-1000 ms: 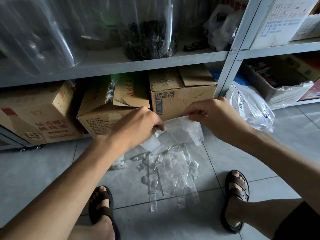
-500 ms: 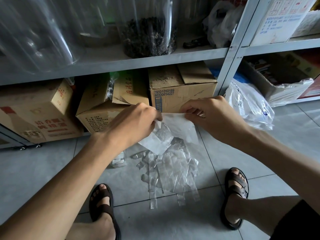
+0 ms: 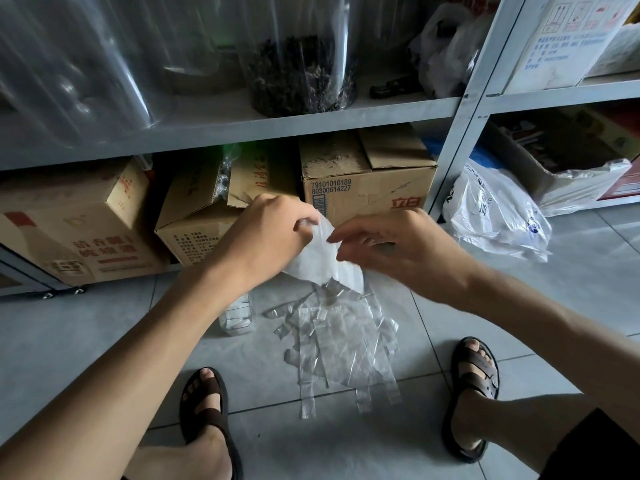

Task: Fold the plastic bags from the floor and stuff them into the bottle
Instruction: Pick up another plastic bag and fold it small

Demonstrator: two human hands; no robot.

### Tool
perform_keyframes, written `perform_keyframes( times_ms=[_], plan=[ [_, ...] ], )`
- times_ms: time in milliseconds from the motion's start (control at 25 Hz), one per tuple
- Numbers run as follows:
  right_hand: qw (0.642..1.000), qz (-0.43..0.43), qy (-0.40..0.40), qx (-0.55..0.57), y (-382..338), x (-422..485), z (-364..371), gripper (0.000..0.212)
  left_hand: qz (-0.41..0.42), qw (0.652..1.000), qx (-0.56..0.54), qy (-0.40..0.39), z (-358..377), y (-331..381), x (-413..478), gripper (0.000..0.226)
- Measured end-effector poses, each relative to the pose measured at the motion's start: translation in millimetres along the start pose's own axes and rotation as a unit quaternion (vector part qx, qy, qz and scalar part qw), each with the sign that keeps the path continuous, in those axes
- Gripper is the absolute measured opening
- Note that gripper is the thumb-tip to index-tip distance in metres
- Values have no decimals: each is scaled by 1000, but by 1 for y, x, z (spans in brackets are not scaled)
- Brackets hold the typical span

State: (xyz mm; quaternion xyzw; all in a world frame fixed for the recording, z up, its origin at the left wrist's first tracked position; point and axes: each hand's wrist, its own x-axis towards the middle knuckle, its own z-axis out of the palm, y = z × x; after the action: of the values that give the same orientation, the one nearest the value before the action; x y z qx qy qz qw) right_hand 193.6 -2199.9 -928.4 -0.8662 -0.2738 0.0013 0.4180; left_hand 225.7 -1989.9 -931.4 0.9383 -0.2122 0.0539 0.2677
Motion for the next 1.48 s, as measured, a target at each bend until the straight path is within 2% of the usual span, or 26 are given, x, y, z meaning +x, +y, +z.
perform_keyframes(
  times_ms=[80, 160, 200, 360, 640, 920, 1200, 1400, 1480],
  plan=[
    [995, 47, 66, 59, 7, 4, -7, 12, 22, 999, -25, 20, -3, 1, -2, 31],
    [985, 87, 135, 66, 18, 8, -12, 18, 71, 997, -21, 14, -4, 0, -3, 27],
    [983, 99, 145, 61, 21, 9, -13, 21, 94, 995, -10, 5, -4, -1, -3, 29],
    [988, 105, 105, 49, 21, 10, -6, 20, 137, 990, -23, -25, -2, 6, -6, 32],
    [991, 89, 71, 66, 21, 10, -1, 23, 134, 986, -86, -41, -1, 8, -7, 46],
    [984, 109, 31, 138, 24, 11, -1, 15, 154, 983, -94, 24, 0, 13, -7, 14],
    [982, 117, 30, 145, 21, 10, -2, 15, 119, 986, -102, 50, 0, 15, -7, 8],
    [982, 127, 68, 117, 28, 11, -2, 15, 24, 987, -145, 71, -5, 16, -6, 11],
    [981, 136, 79, 117, 30, 11, -2, 12, -23, 980, -192, 57, -6, 14, -4, 15]
  ],
)
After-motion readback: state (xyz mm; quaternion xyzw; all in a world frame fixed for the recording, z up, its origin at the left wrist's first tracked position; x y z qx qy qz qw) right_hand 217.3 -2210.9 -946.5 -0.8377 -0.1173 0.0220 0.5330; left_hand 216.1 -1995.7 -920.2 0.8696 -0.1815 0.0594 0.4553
